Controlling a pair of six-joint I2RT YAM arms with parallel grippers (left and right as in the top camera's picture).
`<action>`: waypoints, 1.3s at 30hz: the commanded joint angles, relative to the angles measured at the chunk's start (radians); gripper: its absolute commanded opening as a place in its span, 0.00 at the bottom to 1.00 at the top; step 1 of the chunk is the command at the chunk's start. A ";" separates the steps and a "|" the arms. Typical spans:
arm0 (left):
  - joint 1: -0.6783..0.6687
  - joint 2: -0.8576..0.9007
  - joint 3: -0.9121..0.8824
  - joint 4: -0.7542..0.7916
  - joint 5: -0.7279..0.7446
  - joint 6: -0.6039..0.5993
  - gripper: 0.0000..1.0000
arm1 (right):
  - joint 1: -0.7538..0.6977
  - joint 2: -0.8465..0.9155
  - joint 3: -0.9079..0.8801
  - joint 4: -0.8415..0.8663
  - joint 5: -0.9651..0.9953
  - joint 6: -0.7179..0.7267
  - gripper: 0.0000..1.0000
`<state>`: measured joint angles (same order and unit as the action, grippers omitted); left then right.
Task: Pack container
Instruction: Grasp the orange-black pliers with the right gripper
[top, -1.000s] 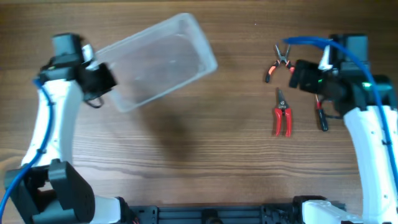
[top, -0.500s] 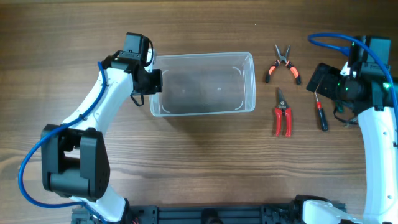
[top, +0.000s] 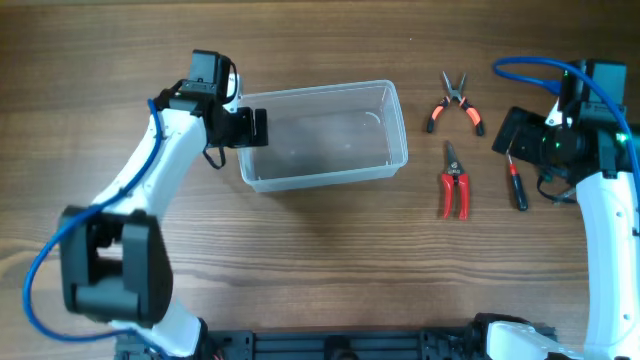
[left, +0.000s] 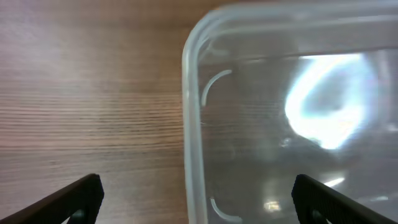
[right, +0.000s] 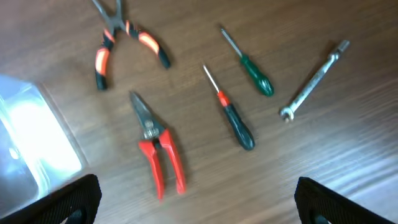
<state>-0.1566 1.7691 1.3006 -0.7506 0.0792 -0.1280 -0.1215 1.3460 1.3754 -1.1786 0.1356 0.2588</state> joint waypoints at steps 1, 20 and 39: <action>0.013 -0.213 0.102 -0.017 0.004 0.016 1.00 | -0.004 -0.005 0.118 -0.053 -0.042 -0.081 1.00; 0.325 -0.338 0.106 -0.161 -0.002 -0.063 1.00 | -0.005 0.581 0.336 0.021 -0.159 -0.583 1.00; 0.325 -0.338 0.106 -0.190 -0.002 -0.063 1.00 | -0.029 0.954 0.336 0.237 -0.173 -0.601 1.00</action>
<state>0.1638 1.4307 1.4090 -0.9398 0.0731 -0.1780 -0.1364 2.2543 1.7107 -0.9485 -0.0181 -0.3252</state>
